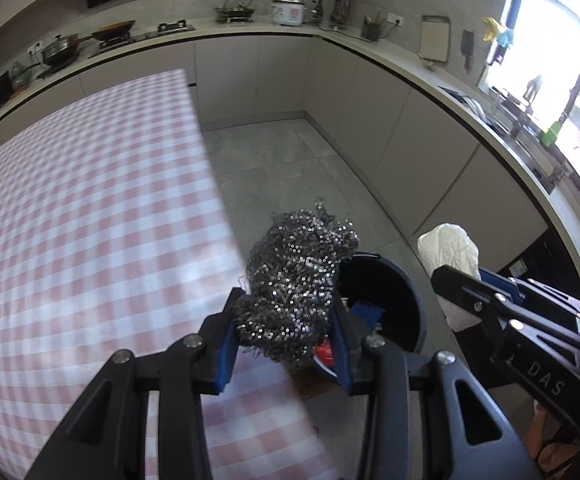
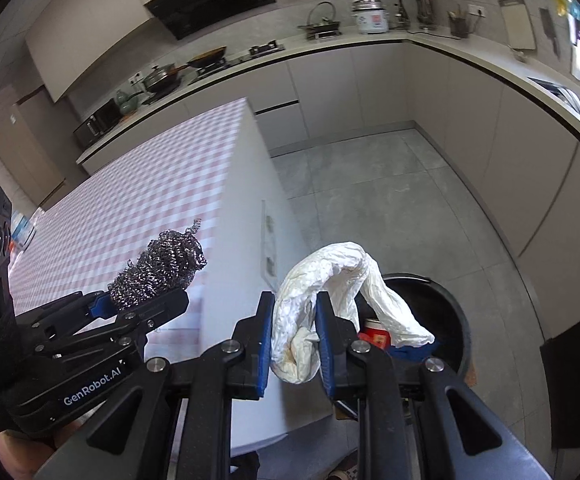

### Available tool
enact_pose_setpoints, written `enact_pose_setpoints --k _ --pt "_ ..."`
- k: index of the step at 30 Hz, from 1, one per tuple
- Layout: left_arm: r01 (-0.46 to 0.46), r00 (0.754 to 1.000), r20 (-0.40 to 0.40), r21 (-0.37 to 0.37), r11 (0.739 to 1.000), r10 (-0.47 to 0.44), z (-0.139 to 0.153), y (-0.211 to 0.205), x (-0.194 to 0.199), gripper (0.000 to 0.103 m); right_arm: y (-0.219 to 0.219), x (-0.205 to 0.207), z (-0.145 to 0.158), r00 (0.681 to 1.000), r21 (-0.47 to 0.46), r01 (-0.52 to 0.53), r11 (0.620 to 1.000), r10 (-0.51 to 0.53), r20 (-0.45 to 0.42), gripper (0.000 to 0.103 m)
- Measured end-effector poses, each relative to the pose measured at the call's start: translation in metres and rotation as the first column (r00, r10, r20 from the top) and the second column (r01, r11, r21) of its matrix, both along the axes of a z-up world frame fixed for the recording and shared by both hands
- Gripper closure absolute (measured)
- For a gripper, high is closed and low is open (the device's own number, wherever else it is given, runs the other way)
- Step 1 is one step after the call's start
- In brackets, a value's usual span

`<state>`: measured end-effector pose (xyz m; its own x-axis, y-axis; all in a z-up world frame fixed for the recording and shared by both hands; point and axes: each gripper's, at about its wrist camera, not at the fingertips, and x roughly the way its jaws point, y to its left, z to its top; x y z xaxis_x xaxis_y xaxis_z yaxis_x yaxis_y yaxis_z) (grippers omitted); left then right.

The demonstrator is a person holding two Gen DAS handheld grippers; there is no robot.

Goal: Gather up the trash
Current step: 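Carry the steel wool in the left tool and white bag in the right tool over the bin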

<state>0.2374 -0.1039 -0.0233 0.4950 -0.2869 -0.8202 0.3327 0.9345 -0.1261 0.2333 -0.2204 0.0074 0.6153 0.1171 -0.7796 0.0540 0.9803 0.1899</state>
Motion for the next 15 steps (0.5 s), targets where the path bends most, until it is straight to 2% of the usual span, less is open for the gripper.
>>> enact_pose_setpoints --k 8,15 --pt "0.076 0.997 -0.024 0.012 0.997 -0.075 -0.015 -0.057 -0.007 0.062 -0.054 -0.023 -0.013 0.997 0.014 0.076 0.997 -0.076 -0.029 0.081" --pt "0.096 0.993 -0.076 0.031 0.995 -0.093 -0.042 -0.082 -0.009 0.062 -0.083 -0.031 -0.04 0.99 0.033 0.111 0.993 -0.107 -0.091 0.081"
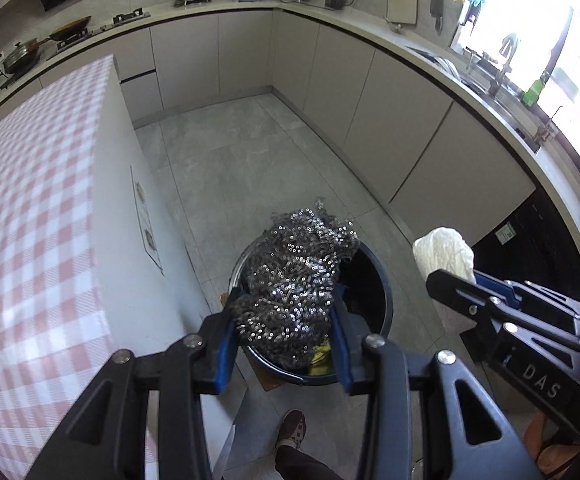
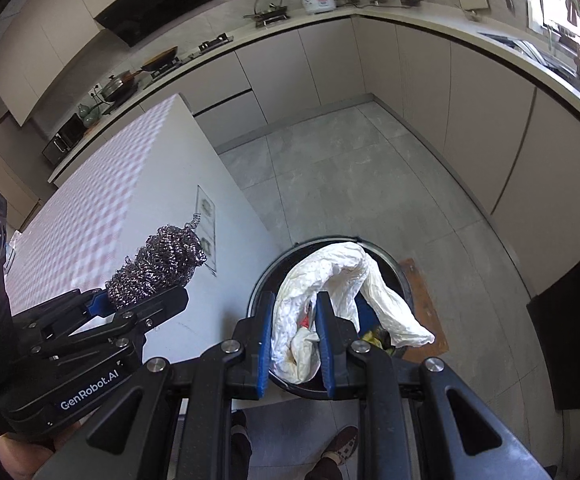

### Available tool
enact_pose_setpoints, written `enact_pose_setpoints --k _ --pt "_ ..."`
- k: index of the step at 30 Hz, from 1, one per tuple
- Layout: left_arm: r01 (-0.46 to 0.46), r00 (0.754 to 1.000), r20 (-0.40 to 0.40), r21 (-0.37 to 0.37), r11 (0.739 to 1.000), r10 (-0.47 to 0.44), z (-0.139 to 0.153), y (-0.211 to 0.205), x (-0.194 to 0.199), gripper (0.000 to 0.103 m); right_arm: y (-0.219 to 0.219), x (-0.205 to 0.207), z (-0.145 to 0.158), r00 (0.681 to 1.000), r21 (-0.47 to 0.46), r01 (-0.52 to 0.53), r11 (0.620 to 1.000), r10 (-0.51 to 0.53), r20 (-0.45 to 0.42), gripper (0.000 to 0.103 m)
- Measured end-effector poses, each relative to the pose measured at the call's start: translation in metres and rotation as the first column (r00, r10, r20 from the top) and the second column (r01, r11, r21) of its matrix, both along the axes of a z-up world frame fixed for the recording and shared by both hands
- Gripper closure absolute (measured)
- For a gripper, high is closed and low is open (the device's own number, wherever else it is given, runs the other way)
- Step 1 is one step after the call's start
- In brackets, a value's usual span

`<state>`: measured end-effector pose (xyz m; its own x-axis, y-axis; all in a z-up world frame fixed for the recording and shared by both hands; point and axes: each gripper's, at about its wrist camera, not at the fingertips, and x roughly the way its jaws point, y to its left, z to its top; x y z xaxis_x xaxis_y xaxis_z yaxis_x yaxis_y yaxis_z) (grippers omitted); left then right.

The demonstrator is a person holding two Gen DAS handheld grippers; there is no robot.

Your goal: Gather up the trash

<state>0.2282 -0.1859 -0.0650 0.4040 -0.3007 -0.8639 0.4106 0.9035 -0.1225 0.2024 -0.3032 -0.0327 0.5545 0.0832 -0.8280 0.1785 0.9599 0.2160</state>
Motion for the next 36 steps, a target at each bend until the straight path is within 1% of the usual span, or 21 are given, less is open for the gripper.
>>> enact_pose_setpoints --k 5,10,17,18,20,21,22,24,26,29,36 --pt "-0.011 0.999 -0.04 0.031 0.999 0.012 -0.022 -0.011 0.005 0.062 -0.012 0.004 -0.023 0.999 0.022 0.012 1.0 -0.011 -0.039 0.081" --pt "-0.022 0.998 -0.065 0.061 0.998 0.026 -0.043 -0.02 0.01 0.061 -0.018 0.019 -0.042 0.998 0.04 0.003 0.999 -0.001 -0.062 0.081" --pt "-0.05 0.992 -0.113 0.062 0.997 0.057 -0.066 -0.029 0.024 0.057 -0.032 0.041 -0.069 0.996 0.082 -0.014 0.997 0.021 -0.082 0.078" --pt "-0.059 0.991 -0.115 0.063 0.996 0.066 -0.068 -0.03 0.026 0.054 -0.034 0.045 -0.073 0.996 0.088 -0.016 0.996 0.023 -0.081 0.077" --pt "-0.075 0.989 -0.122 0.065 0.995 0.083 -0.073 -0.032 0.03 0.045 -0.038 0.051 -0.08 0.996 0.094 -0.015 0.995 0.023 -0.084 0.069" --pt "-0.083 0.988 -0.122 0.066 0.994 0.091 -0.075 -0.033 0.031 0.04 -0.041 0.053 -0.084 0.996 0.1 -0.011 0.995 0.02 -0.085 0.058" --pt "-0.091 0.989 -0.113 0.067 0.994 0.098 -0.074 -0.033 0.032 0.038 -0.043 0.056 -0.087 0.996 0.109 -0.009 0.994 0.018 -0.083 0.048" --pt "-0.106 0.989 -0.096 0.068 0.992 0.112 -0.071 -0.032 0.033 0.038 -0.048 0.057 -0.091 0.997 0.092 0.006 0.996 0.001 -0.077 0.044" --pt "-0.125 0.99 -0.061 0.06 0.99 0.128 -0.063 -0.03 0.031 0.038 -0.054 0.053 -0.087 0.999 0.065 0.032 0.997 -0.029 -0.043 0.044" --pt "-0.146 0.989 -0.019 0.042 0.988 0.147 -0.047 -0.026 0.025 0.038 -0.057 0.046 -0.076 1.0 0.04 0.03 0.999 -0.03 0.0 0.044" --pt "-0.173 0.983 0.065 0.026 0.985 0.171 0.0 -0.011 0.003 0.038 -0.057 0.038 -0.056 1.0 0.043 0.016 0.999 -0.016 -0.01 0.044"
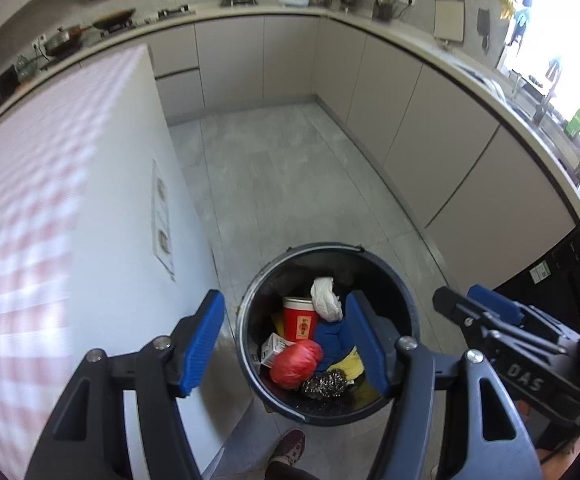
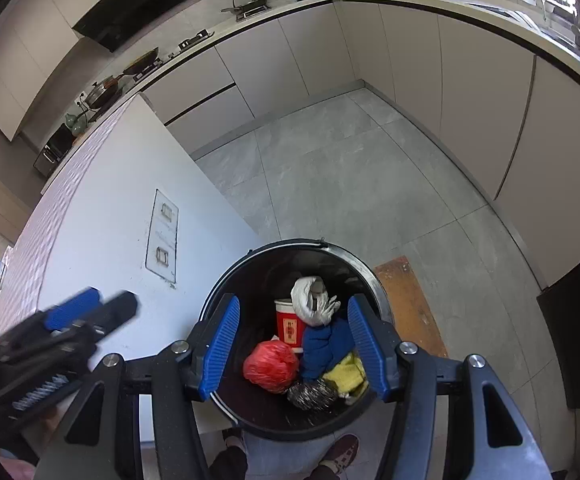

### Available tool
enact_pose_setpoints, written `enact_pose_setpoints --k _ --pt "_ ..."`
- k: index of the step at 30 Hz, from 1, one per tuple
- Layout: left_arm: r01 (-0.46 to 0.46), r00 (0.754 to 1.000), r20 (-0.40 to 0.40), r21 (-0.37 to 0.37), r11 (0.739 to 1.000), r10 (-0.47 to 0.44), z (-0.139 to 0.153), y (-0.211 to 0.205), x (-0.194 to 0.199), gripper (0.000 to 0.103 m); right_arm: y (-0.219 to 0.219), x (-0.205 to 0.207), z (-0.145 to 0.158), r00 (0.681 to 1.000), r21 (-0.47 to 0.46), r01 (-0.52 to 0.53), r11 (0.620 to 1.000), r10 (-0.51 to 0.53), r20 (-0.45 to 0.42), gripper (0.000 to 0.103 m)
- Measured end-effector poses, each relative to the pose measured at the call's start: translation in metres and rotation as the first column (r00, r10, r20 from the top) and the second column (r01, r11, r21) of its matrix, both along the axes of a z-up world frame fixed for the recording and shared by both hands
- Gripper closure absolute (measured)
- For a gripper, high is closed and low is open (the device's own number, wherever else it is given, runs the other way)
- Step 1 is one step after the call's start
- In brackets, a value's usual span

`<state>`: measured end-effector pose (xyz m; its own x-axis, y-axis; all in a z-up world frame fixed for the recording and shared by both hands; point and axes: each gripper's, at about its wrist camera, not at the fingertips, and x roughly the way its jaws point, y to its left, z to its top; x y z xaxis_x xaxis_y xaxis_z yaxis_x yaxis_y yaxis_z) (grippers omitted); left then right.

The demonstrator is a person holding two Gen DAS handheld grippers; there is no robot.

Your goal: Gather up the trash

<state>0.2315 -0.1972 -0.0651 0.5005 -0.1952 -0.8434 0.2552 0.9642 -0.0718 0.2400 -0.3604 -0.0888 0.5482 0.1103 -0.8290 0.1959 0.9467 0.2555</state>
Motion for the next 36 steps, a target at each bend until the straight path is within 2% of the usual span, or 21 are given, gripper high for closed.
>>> enact_pose_setpoints --k 6,13,16,20,22,25,30,36 --pt "-0.024 0.998 0.051 -0.012 1.0 0.024 0.042 0.031 -0.035 0.031 0.026 -0.029 0.035 0.999 0.008 -0.048 0.999 0.048 0.022 0.044" --pt "-0.074 0.985 0.155 -0.018 0.997 0.076 0.081 0.089 -0.099 0.018 0.088 -0.099 0.076 0.986 -0.054 -0.143 0.988 0.147 0.084 0.042" --pt "-0.105 0.976 0.19 -0.021 0.994 0.107 0.086 0.113 -0.134 0.015 0.118 -0.141 0.09 0.978 -0.116 -0.167 0.979 0.18 0.107 0.036" --pt "-0.15 0.97 0.193 -0.001 0.989 0.147 0.088 0.133 -0.173 0.015 0.151 -0.199 0.112 0.97 -0.181 -0.167 0.969 0.194 0.144 0.031" --pt "-0.168 0.967 0.195 -0.001 0.986 0.165 0.091 0.143 -0.19 0.012 0.163 -0.225 0.127 0.967 -0.24 -0.143 0.96 0.187 0.174 0.022" --pt "-0.185 0.963 0.199 0.003 0.983 0.181 0.094 0.152 -0.211 0.012 0.175 -0.253 0.144 0.962 -0.275 -0.114 0.955 0.175 0.209 0.013" --pt "-0.236 0.948 0.22 0.006 0.972 0.229 0.099 0.157 -0.234 0.012 0.184 -0.282 0.161 0.957 -0.281 -0.094 0.955 0.165 0.239 0.008" --pt "-0.293 0.931 0.221 -0.016 0.956 0.289 0.099 0.153 -0.251 0.012 0.173 -0.289 0.172 0.954 -0.276 -0.108 0.955 0.177 0.241 0.008"
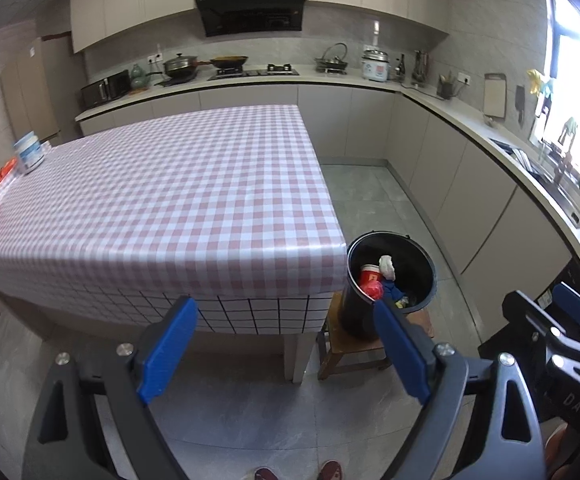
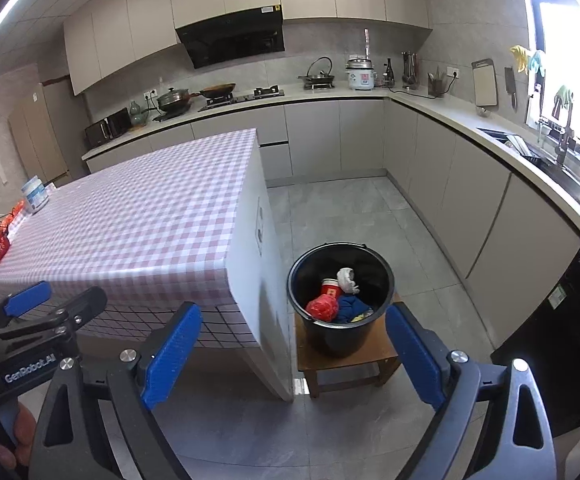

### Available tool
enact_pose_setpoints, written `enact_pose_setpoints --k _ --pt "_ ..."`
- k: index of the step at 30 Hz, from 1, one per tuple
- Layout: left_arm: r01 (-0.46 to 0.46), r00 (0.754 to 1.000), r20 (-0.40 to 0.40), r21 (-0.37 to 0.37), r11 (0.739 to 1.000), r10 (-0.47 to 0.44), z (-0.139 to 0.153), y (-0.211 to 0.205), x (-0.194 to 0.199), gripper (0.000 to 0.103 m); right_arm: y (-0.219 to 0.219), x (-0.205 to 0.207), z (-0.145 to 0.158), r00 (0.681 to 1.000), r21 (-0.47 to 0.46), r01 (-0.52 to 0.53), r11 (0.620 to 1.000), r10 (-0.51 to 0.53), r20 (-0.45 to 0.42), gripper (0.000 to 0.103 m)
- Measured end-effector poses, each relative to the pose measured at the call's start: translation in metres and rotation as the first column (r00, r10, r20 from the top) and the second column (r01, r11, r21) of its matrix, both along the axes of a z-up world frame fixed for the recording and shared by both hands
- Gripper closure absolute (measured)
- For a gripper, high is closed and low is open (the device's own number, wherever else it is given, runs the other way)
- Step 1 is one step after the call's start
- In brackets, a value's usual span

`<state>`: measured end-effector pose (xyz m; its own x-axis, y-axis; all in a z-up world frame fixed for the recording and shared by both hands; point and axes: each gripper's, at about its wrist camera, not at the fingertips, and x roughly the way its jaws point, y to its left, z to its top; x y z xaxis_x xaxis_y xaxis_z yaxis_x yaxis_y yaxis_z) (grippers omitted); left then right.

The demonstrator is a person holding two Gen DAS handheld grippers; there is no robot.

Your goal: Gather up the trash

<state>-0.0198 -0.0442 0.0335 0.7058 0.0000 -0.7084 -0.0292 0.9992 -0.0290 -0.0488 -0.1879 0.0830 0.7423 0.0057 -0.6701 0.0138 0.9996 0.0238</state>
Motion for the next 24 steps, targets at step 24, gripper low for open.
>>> enact_pose_setpoints --k 24 --pt "-0.05 0.999 0.022 0.026 0.998 0.049 0.004 -0.008 -0.028 0.01 -0.015 -0.007 0.009 1.0 0.006 0.019 1.0 -0.019 0.013 0.008"
